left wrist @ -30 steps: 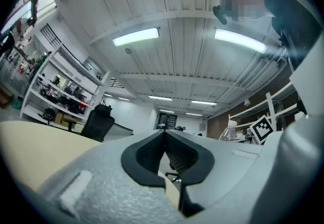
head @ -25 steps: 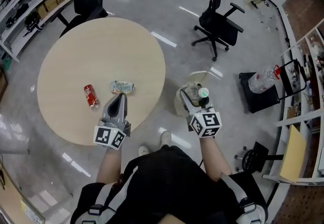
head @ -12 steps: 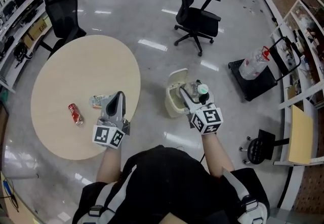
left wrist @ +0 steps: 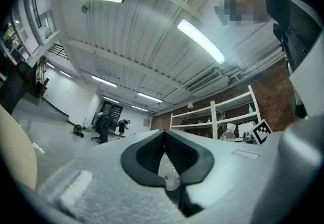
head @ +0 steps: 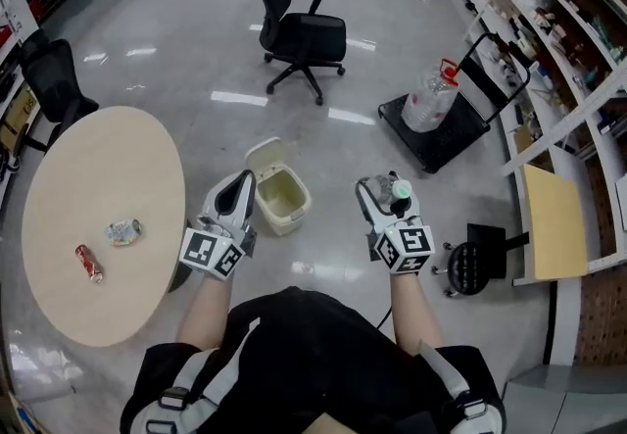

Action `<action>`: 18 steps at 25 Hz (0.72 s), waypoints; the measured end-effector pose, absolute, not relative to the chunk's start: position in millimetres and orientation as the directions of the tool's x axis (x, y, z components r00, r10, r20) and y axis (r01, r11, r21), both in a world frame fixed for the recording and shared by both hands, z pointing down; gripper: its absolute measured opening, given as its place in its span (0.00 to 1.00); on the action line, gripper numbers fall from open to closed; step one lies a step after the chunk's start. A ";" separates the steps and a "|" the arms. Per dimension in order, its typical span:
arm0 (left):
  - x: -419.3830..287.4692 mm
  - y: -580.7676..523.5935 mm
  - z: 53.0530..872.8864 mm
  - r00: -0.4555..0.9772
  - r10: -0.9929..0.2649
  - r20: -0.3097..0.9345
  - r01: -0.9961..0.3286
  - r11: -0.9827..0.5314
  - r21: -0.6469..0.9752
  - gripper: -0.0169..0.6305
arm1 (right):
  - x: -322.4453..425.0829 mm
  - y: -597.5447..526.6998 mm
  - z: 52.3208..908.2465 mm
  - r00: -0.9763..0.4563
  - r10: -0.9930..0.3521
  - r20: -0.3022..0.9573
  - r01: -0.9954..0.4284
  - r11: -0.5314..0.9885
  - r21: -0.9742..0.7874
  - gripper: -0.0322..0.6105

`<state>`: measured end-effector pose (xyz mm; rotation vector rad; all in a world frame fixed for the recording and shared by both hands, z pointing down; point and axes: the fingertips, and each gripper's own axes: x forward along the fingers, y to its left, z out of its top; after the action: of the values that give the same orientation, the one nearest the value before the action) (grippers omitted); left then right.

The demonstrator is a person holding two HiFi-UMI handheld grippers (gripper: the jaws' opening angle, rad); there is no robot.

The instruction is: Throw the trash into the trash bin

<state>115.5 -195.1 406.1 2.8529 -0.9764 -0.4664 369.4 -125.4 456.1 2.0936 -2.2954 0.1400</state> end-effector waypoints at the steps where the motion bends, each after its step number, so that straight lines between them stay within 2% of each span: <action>1: 129.7 -194.4 406.6 0.759 -0.598 -0.256 -0.571 -0.801 0.179 0.03 | 385.0 -118.6 457.4 -0.072 -0.994 0.087 -0.996 0.067 -0.050 0.57; 10: 182.8 -196.6 438.4 0.795 -0.585 -0.163 -0.557 -0.809 0.187 0.03 | 428.2 -110.8 477.8 -0.080 -0.992 0.093 -0.995 0.074 -0.071 0.57; 13: 181.1 -201.9 447.9 0.794 -0.593 -0.129 -0.570 -0.802 0.178 0.03 | 421.1 -128.9 489.4 -0.119 -0.985 0.121 -0.990 0.109 -0.084 0.57; 18: 158.1 -237.2 464.5 0.745 -0.659 -0.109 -0.615 -0.740 0.270 0.03 | 400.9 -160.1 500.6 -0.184 -0.971 0.150 -0.982 0.176 -0.067 0.57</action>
<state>158.1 -237.2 464.5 2.7275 -1.0095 -0.2909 400.9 -160.1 500.6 1.9579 -2.3520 0.2274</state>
